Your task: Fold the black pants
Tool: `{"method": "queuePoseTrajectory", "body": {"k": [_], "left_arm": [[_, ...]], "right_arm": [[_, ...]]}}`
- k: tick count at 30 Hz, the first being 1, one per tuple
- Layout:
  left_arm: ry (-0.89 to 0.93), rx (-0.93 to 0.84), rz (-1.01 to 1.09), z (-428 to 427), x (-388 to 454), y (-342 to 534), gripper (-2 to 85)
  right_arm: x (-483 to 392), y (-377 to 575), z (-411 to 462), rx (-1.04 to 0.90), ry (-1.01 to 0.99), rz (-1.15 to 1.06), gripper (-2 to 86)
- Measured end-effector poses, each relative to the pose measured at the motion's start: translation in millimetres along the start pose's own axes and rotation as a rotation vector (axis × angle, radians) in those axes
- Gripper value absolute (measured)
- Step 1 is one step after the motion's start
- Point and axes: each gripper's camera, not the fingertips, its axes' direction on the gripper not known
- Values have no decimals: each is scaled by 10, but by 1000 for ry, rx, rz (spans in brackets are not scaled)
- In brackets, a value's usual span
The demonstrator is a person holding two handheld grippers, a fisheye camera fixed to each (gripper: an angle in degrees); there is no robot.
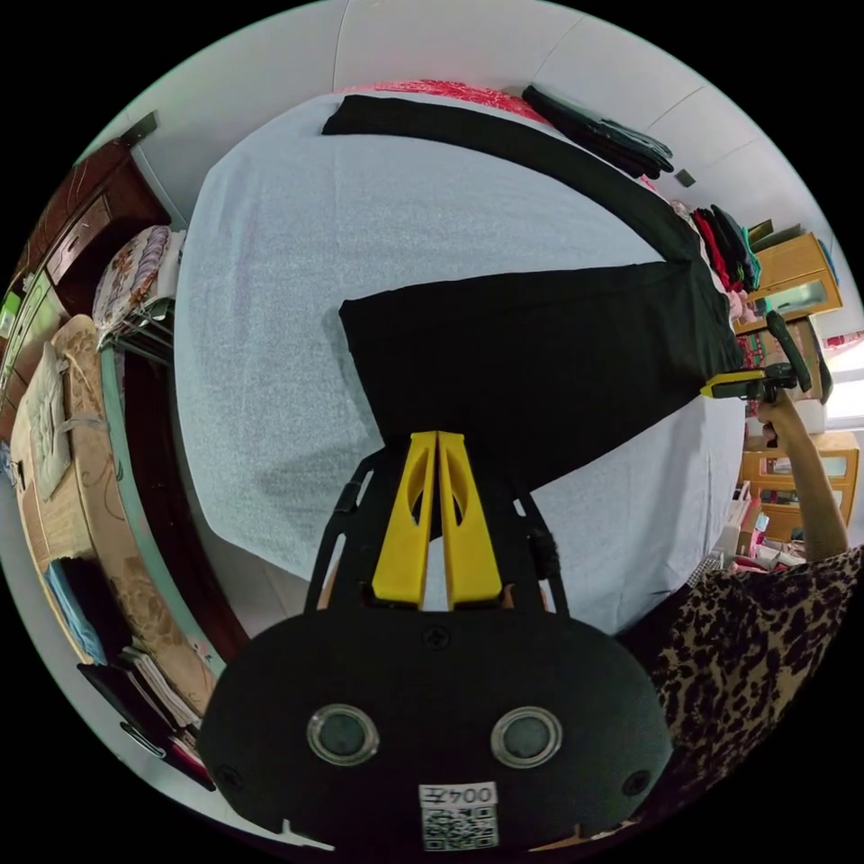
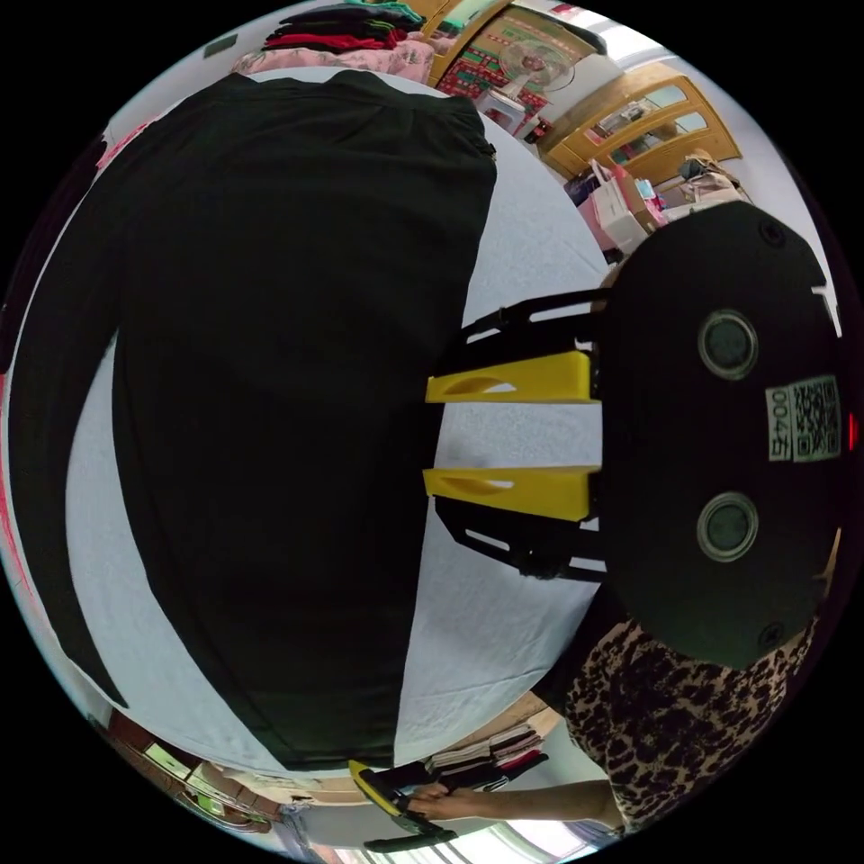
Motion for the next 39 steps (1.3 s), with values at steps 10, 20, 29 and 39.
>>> {"method": "queuePoseTrajectory", "body": {"k": [10, 20, 29, 39], "left_arm": [[25, 193, 220, -856, 299, -1400, 32], [-103, 154, 538, -875, 958, -4413, 88], [-185, 91, 612, -681, 1380, -6265, 130], [-194, -74, 778, -434, 1586, -7222, 131]], "right_arm": [[329, 50, -367, -1, -57, -45, 69], [741, 232, -830, 114, -163, -7, 54], [1054, 298, -1294, 147, -247, 8, 37], [1184, 277, -1899, 128, -200, -26, 36]]}}
